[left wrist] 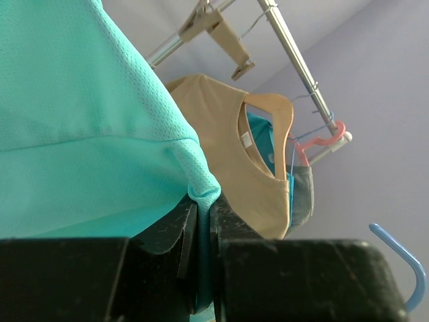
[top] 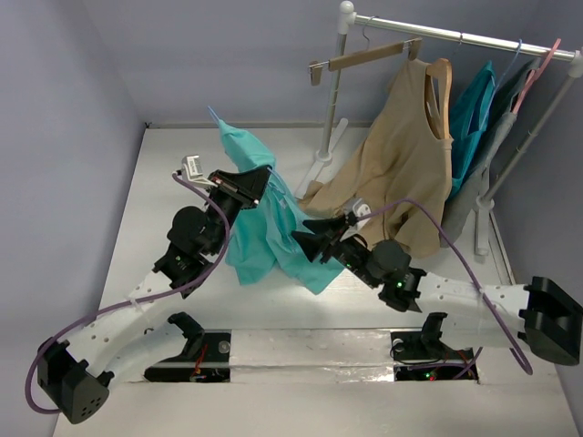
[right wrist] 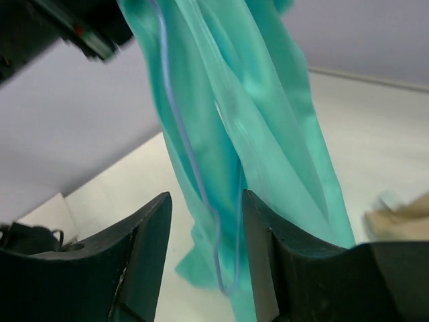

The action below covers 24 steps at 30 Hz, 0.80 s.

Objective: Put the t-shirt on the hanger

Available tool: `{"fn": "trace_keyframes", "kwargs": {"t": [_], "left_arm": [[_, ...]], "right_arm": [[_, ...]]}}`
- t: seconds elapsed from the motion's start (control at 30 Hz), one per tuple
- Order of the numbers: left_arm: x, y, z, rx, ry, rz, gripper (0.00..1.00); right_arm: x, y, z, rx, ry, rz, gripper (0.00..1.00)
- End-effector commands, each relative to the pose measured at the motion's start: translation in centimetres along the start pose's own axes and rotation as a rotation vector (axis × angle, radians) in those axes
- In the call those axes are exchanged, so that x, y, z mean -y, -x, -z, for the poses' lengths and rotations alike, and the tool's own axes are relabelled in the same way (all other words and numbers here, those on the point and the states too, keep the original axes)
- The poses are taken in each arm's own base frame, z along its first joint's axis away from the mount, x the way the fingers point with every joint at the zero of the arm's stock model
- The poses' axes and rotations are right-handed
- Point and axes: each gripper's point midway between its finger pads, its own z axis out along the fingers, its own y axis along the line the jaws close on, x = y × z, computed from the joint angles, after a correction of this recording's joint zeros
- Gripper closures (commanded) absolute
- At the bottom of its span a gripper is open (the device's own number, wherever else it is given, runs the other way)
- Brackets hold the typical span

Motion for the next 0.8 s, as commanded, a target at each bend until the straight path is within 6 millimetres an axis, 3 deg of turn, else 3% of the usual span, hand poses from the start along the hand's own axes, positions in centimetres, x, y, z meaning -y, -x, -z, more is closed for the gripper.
{"fn": "trace_keyframes", "kwargs": {"t": [0.0,0.1,0.2,0.33,0.47,0.63,0.77], "left_arm": [[3.6,2.9,0.3,0.055,-0.109,0.018,1.00],[3.9,3.0,0.4,0.047,-0.120,0.025,1.00],[4.2,2.8,0.5,0.031,-0.131,0.033,1.00],[4.0,2.9,0.5,0.028,-0.126,0.030,1.00],[4.0,2.7,0.6,0.024,-0.130,0.032,1.00],[4.1,2.7,0.8,0.019,-0.141,0.044,1.00],[4.1,3.2,0.9,0.034,-0.138,0.039,1.00]], "right_arm": [[1.0,-2.4,2.6,-0.067,-0.028,-0.038,0.51],[3.2,-3.3,3.6,-0.097,-0.117,0.002,0.52],[5.3,-4.1,3.9,-0.156,-0.191,0.099,0.35],[7.1,-4.6,3.9,-0.221,-0.208,0.133,0.35],[7.4,-5.5,3.1,-0.280,-0.210,0.141,0.41],[7.9,-6.6,1.6,-0.320,-0.219,0.164,0.41],[7.2,-7.5,0.7,-0.352,-0.182,0.155,0.46]]}}
